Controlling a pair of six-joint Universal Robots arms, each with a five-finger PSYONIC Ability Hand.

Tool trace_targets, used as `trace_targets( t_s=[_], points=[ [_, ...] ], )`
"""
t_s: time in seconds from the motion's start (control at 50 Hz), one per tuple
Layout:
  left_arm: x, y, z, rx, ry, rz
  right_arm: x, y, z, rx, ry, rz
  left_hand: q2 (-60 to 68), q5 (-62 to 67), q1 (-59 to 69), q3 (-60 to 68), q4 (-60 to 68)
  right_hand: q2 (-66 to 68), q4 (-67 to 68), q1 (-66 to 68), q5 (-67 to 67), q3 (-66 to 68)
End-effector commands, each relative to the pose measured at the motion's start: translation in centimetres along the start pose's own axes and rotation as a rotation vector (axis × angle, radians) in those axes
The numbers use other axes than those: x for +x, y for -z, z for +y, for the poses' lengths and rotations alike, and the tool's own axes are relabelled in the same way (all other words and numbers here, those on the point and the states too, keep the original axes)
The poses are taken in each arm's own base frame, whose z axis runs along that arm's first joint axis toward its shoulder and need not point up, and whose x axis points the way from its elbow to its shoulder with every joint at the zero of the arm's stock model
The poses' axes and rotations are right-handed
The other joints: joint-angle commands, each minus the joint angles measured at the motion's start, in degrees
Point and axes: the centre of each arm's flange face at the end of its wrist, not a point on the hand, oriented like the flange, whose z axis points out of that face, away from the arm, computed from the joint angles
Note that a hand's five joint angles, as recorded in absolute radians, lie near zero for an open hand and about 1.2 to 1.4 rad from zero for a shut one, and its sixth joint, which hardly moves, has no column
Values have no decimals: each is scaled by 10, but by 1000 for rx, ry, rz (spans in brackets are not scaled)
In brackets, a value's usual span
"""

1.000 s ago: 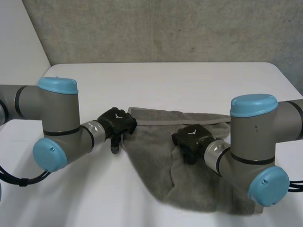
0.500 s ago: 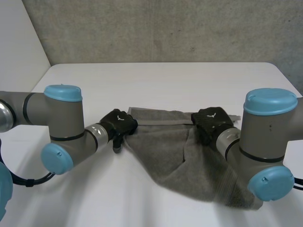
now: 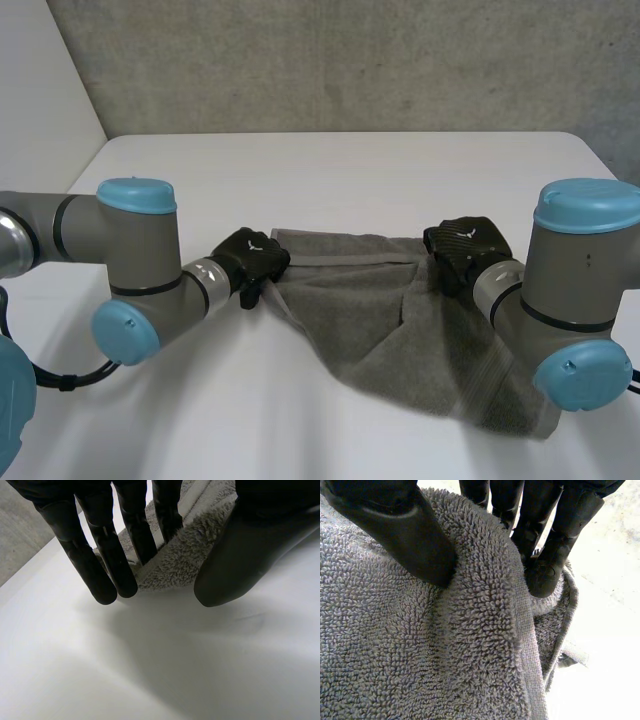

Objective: Fold the towel.

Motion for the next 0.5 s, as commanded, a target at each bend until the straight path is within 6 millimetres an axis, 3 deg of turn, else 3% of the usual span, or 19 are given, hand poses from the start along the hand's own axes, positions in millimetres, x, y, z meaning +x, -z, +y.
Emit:
trace_targets(
  t_s=[0.02,0.1,0.22,0.28,0.32,0.34,0.36,0.38,0.42,0.44,0.48,0.5],
  points=[
    [3,1,-1,1,-2,4,1,0,0,-1,0,1,10,-92,13,4,10,56,34,47,51,47],
    [5,1,-1,2,0,10,1,0,-2,4,5,-4,111,9,114,105,111,56,34,47,51,47],
    [5,0,-4,15,-3,9,-2,0,-10,10,57,-42,111,9,114,106,111,56,34,47,51,47],
    [-3,-5,-15,63,-22,-24,-3,0,-20,-9,153,-81,111,9,114,106,111,56,34,47,51,47],
    [-18,-9,-36,136,-46,-83,4,-7,-43,33,246,-54,111,9,114,106,111,56,34,47,51,47],
    [-18,-9,-36,136,-46,-84,4,-8,-43,33,247,-54,111,9,114,106,111,56,34,47,51,47],
    [-30,-11,-51,177,-57,-136,10,-14,-62,100,276,-22,111,9,114,106,111,56,34,47,51,47],
    [-30,-11,-51,178,-57,-137,10,-14,-63,100,276,-21,111,9,114,106,111,56,34,47,51,47],
    [-63,-7,-89,266,-65,-295,27,-20,-118,318,289,75,111,9,114,106,111,56,34,47,51,47],
    [-63,-7,-89,266,-65,-296,27,-20,-118,319,289,75,111,9,114,106,111,56,34,47,51,47],
    [-98,11,-134,390,-1,-460,45,-18,-173,624,258,198,111,9,114,106,111,56,34,47,51,47],
    [-112,23,-156,468,62,-514,56,-4,-200,793,229,255,111,9,114,106,111,56,34,47,51,47]
  ],
)
